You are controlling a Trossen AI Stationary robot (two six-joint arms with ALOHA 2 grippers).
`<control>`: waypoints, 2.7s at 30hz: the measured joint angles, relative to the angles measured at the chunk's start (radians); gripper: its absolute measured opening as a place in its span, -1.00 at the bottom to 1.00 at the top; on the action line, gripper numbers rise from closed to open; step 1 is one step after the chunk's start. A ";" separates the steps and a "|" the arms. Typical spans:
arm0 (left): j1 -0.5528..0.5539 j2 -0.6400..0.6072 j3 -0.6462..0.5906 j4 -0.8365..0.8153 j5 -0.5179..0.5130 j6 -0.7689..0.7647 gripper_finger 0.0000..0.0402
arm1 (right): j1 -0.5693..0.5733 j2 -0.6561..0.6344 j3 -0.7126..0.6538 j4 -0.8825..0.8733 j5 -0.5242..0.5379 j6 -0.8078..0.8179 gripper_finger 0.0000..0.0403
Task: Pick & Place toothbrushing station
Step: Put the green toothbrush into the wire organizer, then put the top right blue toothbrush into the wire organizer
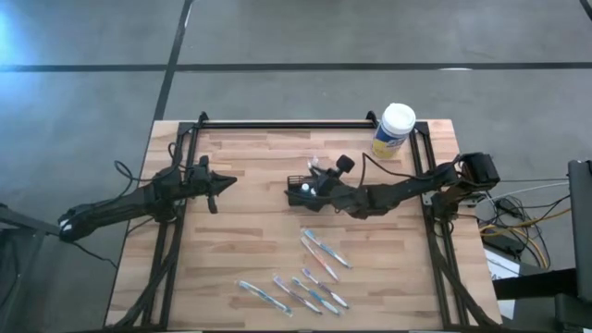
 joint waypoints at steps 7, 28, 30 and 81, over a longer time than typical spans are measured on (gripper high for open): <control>0.000 0.000 0.000 0.000 0.000 0.000 -0.96 | 0.005 -0.007 -0.002 -0.006 0.014 0.009 -0.95; 0.000 0.000 0.000 0.000 0.000 0.000 -0.96 | 0.024 -0.091 -0.206 0.089 0.081 0.208 -0.96; 0.000 0.000 0.000 0.000 0.000 0.000 -0.96 | 0.024 -0.091 -0.210 0.088 0.081 0.201 -0.96; 0.000 0.002 -0.002 0.029 0.009 0.007 -0.96 | 0.255 -0.410 -0.202 -0.577 -0.590 0.611 -0.35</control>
